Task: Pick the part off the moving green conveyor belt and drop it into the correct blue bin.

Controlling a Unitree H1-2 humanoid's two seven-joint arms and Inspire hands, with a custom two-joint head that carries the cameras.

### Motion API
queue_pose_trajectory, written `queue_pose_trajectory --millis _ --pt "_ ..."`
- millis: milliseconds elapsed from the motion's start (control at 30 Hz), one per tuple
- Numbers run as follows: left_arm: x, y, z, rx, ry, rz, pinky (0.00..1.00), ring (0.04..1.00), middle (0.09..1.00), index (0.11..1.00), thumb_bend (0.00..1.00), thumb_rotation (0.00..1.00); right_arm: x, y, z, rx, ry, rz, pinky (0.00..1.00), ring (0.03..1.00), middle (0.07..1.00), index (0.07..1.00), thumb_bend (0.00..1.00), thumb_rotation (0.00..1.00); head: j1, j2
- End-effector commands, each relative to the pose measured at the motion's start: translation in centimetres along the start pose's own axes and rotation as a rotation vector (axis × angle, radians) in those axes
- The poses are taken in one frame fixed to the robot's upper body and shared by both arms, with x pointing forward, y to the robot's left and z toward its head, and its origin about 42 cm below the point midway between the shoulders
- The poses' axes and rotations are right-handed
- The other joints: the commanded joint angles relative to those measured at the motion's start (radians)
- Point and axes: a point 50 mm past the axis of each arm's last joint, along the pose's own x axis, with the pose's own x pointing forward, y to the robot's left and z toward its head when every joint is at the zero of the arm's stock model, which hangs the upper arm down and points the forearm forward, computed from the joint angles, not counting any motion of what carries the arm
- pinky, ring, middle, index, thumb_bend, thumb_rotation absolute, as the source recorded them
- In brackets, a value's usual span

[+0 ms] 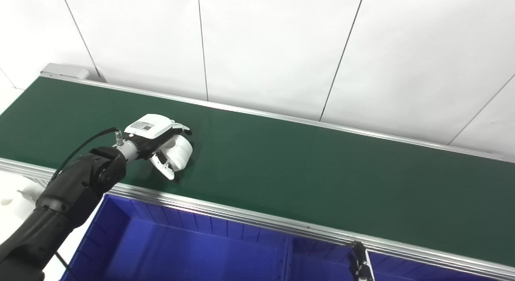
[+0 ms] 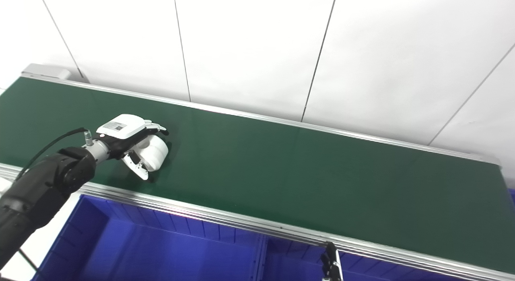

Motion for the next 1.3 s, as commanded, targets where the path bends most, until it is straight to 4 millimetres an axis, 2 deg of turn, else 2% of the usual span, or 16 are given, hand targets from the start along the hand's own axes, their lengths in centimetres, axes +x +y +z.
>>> queue_pose_trajectory --millis 0,100,133,167,233,400,600,700,800,933,967,1067,1167,1267 --pt "-0.1 2.9 -2.2 0.088 0.051 0.057 0.84 0.846 0.803 0.737 0.92 0.13 -0.1 0.3 0.9 0.01 -0.043 0.007 1.0 0.983 1.0 1.0 0.76 1.0 -0.004 0.003" --pt "0.0 3.5 -2.1 0.091 0.06 0.016 0.73 0.719 0.704 0.626 0.88 0.04 -0.1 0.3 1.0 0.007 -0.045 0.007 1.0 0.983 1.0 1.0 0.76 1.0 -0.006 0.004" --pt "0.0 3.7 -1.9 0.081 0.053 0.012 0.7 0.687 0.679 0.59 0.8 0.03 -0.1 0.3 1.0 0.007 -0.044 0.007 1.0 0.983 1.0 1.0 0.76 1.0 -0.009 0.005" --pt "0.0 3.8 -1.8 0.074 0.048 0.011 0.65 0.632 0.634 0.52 0.61 0.05 -0.1 0.4 1.0 0.007 -0.044 0.008 1.0 0.984 1.0 1.0 0.77 1.0 -0.009 0.005" --pt "-0.1 4.0 -1.4 0.067 0.027 0.025 0.62 0.612 0.613 0.5 0.56 0.05 -0.1 0.4 1.1 -0.003 -0.042 0.008 1.0 0.979 0.998 1.0 0.77 1.0 -0.011 0.008" --pt "0.0 4.3 -0.5 0.087 -0.03 0.045 0.55 0.558 0.568 0.484 0.52 0.05 -0.2 0.4 1.1 -0.006 -0.037 0.005 1.0 0.967 0.991 1.0 0.78 1.0 -0.015 0.013" --pt "-0.6 5.2 0.8 0.052 -0.057 0.07 0.6 0.587 0.587 0.484 0.52 0.05 -0.2 0.5 1.3 -0.009 -0.036 0.005 1.0 0.959 0.98 1.0 0.79 1.0 -0.019 0.025" --pt "-1.3 5.8 1.5 0.047 -0.084 0.107 0.6 0.571 0.57 0.483 0.52 0.05 -0.3 0.6 1.4 -0.009 -0.035 0.007 1.0 0.956 0.977 1.0 0.79 1.0 -0.019 0.031" --pt "-2.8 7.2 3.0 0.038 -0.126 0.164 0.59 0.562 0.551 0.483 0.52 0.05 -0.4 0.6 1.8 -0.017 -0.034 0.007 1.0 0.953 0.972 1.0 0.8 1.0 -0.016 0.068" --pt "-6.4 8.1 5.2 -0.012 -0.154 0.23 0.58 0.557 0.533 0.455 0.52 0.0 -0.5 0.5 2.6 -0.009 -0.036 0.003 1.0 0.948 0.968 1.0 0.81 1.0 -0.018 0.118" --pt "-7.3 8.1 5.5 -0.028 -0.155 0.242 0.58 0.56 0.53 0.456 0.52 0.0 -0.6 0.5 2.9 -0.008 -0.036 0.003 1.0 0.949 0.967 1.0 0.81 1.0 -0.02 0.149" --pt "-9.3 7.4 6.3 -0.071 -0.162 0.264 0.56 0.536 0.521 0.459 0.52 0.0 -0.7 0.3 3.6 -0.013 -0.038 0.006 1.0 0.949 0.968 1.0 0.82 1.0 -0.021 0.172" --pt "-11.6 5.3 7.1 -0.104 -0.16 0.24 0.53 0.52 0.511 0.467 0.52 0.0 -0.9 0.1 4.3 -0.013 -0.036 0.009 1.0 0.948 0.97 1.0 0.81 1.0 -0.024 0.214" --pt "-13.0 3.5 7.8 -0.132 -0.15 0.199 0.55 0.535 0.519 0.458 0.52 0.0 -1.0 0.0 4.8 -0.014 -0.035 0.009 0.98 0.94 0.965 1.0 0.81 1.0 -0.024 0.223"
